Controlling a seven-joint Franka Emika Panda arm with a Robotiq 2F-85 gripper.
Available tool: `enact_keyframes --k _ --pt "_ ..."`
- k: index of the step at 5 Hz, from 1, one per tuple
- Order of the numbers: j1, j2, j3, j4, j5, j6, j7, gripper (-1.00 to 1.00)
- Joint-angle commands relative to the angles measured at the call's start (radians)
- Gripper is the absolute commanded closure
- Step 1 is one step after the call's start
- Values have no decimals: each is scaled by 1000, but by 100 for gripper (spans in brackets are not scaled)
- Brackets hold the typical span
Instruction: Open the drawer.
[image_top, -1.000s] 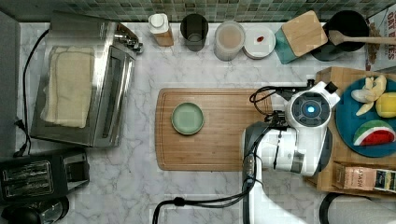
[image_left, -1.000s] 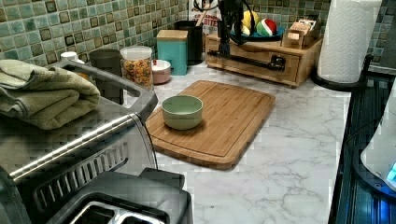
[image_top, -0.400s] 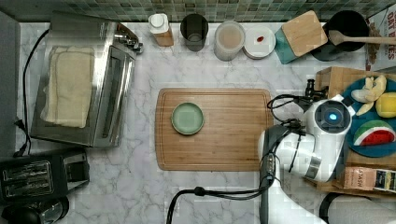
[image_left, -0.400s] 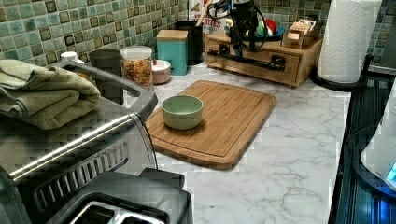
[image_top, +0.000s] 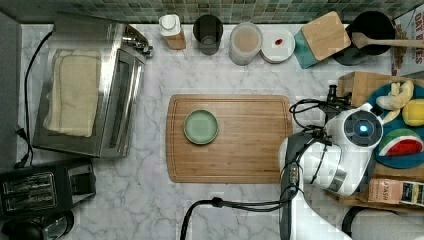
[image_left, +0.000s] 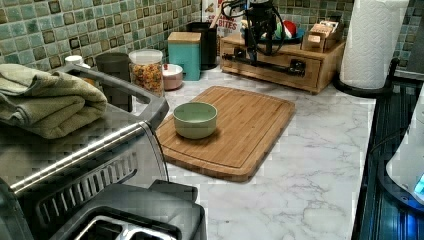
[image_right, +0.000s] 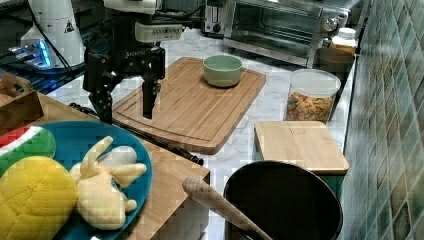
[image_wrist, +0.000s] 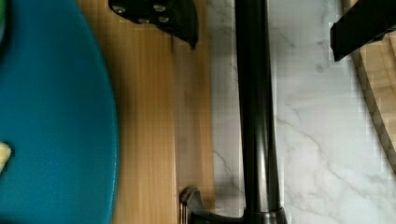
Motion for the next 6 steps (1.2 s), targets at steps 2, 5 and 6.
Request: enact_keyframes --k 2,5,6 --pt "-27 71 27 -24 137 163 -66 -100" --pt "9 49 2 -75 73 145 -15 -100" --pt "5 70 11 -75 75 175 -35 -100"
